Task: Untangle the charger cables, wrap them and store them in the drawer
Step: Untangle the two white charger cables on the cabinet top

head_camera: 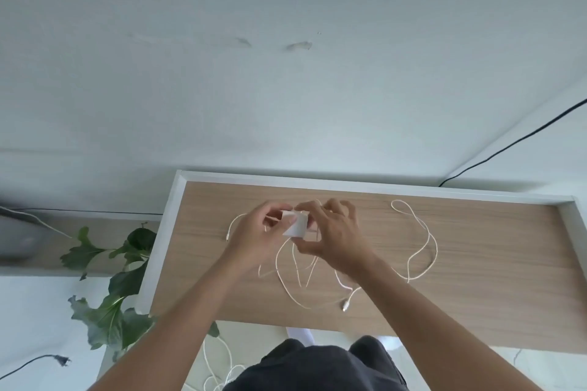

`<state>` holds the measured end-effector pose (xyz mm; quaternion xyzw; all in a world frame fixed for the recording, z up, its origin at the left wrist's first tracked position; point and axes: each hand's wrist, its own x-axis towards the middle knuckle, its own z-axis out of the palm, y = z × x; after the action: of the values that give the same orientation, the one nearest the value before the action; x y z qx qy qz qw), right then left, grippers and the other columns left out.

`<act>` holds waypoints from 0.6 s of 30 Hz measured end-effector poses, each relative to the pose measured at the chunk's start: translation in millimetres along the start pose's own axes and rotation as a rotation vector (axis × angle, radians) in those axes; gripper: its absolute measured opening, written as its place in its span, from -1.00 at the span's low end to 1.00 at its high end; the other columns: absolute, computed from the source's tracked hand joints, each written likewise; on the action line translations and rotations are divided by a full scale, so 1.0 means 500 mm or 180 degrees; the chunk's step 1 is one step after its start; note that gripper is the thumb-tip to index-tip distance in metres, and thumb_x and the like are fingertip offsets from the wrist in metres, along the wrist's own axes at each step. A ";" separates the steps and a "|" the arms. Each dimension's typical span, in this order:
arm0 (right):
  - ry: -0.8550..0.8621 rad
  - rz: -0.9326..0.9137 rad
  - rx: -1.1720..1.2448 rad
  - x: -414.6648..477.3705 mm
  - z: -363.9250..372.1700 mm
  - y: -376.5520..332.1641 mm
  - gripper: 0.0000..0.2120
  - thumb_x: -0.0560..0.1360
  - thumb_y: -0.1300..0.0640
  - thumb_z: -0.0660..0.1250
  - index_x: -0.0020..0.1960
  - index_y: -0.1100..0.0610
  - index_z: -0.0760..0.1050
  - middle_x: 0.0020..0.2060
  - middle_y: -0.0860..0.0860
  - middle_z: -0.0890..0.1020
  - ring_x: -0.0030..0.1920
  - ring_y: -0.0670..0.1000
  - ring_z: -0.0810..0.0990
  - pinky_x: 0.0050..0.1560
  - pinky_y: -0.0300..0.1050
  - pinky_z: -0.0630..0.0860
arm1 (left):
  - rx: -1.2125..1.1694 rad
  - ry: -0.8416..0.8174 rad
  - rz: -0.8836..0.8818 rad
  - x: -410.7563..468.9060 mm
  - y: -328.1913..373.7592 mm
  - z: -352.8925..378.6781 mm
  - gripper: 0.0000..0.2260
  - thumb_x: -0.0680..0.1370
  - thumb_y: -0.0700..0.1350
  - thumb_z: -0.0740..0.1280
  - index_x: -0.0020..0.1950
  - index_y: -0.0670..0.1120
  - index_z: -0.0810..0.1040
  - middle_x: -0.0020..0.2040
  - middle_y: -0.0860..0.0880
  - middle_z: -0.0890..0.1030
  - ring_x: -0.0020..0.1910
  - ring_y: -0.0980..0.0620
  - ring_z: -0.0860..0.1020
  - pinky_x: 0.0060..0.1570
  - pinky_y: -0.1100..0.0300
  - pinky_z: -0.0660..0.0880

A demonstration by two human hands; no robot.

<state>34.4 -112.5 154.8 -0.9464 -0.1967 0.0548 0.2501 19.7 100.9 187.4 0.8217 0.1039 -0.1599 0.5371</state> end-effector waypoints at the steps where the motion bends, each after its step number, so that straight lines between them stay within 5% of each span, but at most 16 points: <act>1: 0.0043 0.0019 0.0039 0.005 -0.015 -0.002 -0.43 0.48 -0.39 0.38 0.40 -0.17 0.47 -0.11 -0.25 0.70 0.15 -0.04 0.53 0.44 0.18 0.30 | -0.0004 0.0059 0.0115 0.005 0.016 -0.012 -0.82 0.64 0.11 0.52 0.23 0.15 0.71 0.04 0.18 0.74 0.00 0.16 0.72 0.01 0.24 0.60; 4: 0.0096 0.0181 0.0186 0.012 -0.057 0.006 -0.52 0.53 -0.45 0.30 0.25 -0.15 0.57 -0.25 -0.23 0.66 0.03 -0.09 0.55 0.35 0.11 0.36 | -0.0393 0.0316 0.0326 0.017 0.068 -0.058 -0.86 0.69 0.01 0.47 0.24 0.08 0.71 0.05 0.17 0.72 -0.16 0.09 0.69 -0.18 0.32 0.58; 8: 0.0359 0.0565 0.0278 0.009 -0.108 0.041 -0.69 0.65 -0.26 0.32 -0.09 -0.08 0.61 -0.28 -0.18 0.63 -0.07 -0.04 0.49 0.29 0.17 0.47 | -0.0983 0.0926 0.0320 0.050 0.077 -0.136 -0.86 0.73 -0.01 0.41 0.27 0.13 0.69 0.21 0.06 0.69 -0.01 0.00 0.73 0.03 0.07 0.71; 11: 0.0413 0.0801 0.0139 0.009 -0.141 0.055 -0.79 0.60 -0.16 0.45 -0.14 -0.08 0.64 -0.16 -0.15 0.58 0.03 0.01 0.43 0.17 0.11 0.45 | -0.0827 0.0987 0.0255 0.058 0.044 -0.153 -0.85 0.73 -0.05 0.40 0.27 0.09 0.69 0.21 0.07 0.67 0.13 -0.04 0.70 -0.07 0.22 0.70; 14: 0.0260 0.0900 0.0239 0.016 -0.164 0.057 -0.76 0.55 -0.10 0.54 -0.22 -0.04 0.61 -0.03 -0.10 0.57 0.10 0.02 0.41 0.13 0.02 0.39 | -0.0725 0.1204 0.0026 0.072 -0.001 -0.143 -0.82 0.76 -0.09 0.35 0.33 -0.02 0.66 0.18 0.05 0.64 -0.03 -0.15 0.74 -0.28 0.43 0.57; 18: -0.0029 0.1542 0.2101 0.015 -0.219 0.053 -0.62 0.66 0.00 0.48 -0.26 0.12 0.49 -0.33 0.11 0.67 -0.31 0.06 0.47 -0.01 -0.02 0.56 | -0.1115 0.1728 -0.0561 0.103 -0.101 -0.161 -0.82 0.74 -0.14 0.36 0.31 -0.15 0.63 0.23 -0.10 0.67 0.10 -0.14 0.72 -0.22 0.30 0.64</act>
<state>72.6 -180.2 236.8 -0.8341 0.0590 0.1766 0.5193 62.3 195.1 155.1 0.7173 0.3398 0.0393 0.6070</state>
